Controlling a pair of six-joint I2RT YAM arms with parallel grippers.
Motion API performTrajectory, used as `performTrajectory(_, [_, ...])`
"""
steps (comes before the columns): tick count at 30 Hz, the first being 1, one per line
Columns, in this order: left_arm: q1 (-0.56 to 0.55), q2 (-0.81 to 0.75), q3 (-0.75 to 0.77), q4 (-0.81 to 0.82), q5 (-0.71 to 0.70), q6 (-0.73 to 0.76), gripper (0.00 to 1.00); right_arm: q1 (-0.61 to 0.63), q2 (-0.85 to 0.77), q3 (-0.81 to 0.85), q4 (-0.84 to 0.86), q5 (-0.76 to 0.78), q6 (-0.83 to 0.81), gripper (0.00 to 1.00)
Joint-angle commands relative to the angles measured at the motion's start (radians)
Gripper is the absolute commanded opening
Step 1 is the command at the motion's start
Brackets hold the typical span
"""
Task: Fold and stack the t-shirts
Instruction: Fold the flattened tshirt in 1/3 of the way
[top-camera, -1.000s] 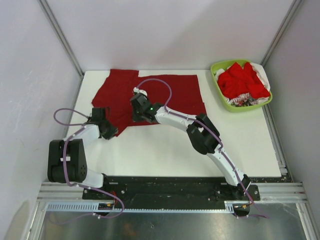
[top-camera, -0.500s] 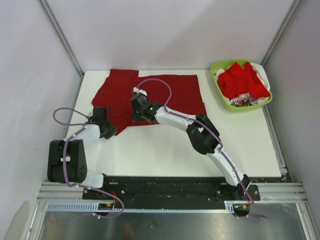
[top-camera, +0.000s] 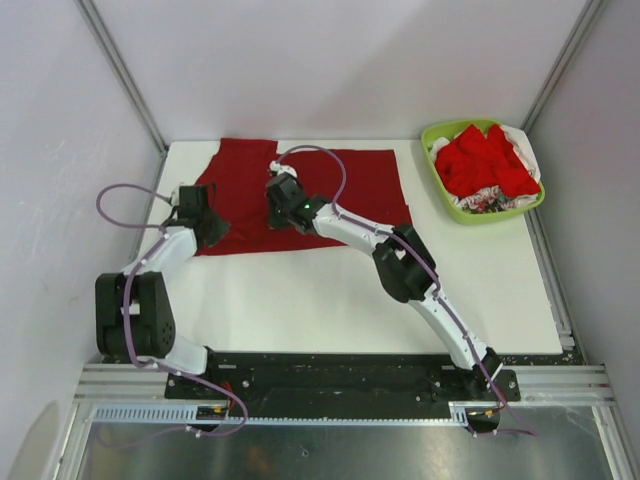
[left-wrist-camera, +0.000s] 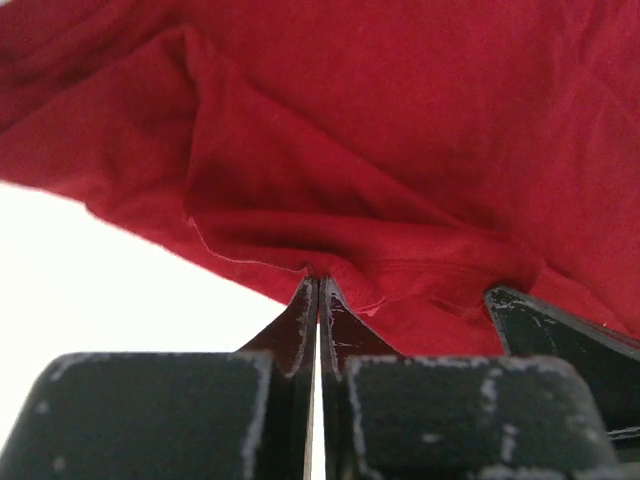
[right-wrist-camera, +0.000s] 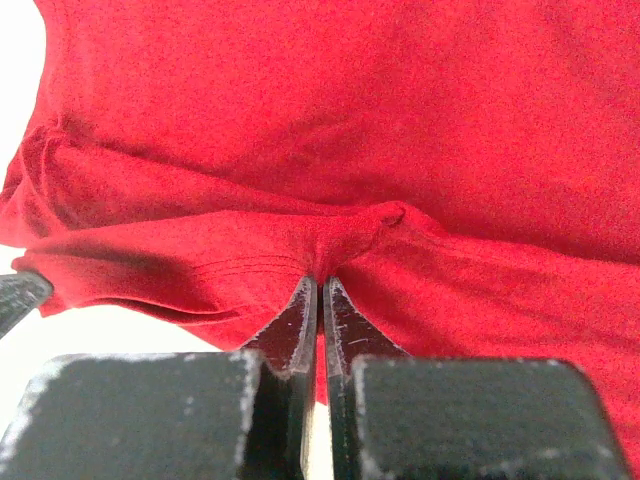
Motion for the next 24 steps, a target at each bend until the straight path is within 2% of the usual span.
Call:
performTrajectory(1, [-0.004, 0.069, 0.099, 0.016, -0.038, 0.03, 0.0, -0.017, 0.035, 0.058, 0.068, 0.011, -0.06, 0.0])
performTrajectory(11, [-0.004, 0.206, 0.248, 0.036, -0.046, 0.05, 0.0, -0.042, 0.116, 0.169, 0.123, 0.007, -0.092, 0.0])
performTrajectory(24, [-0.004, 0.331, 0.397, 0.071, -0.027, 0.098, 0.0, -0.08, 0.155, 0.188, 0.214, -0.028, -0.054, 0.0])
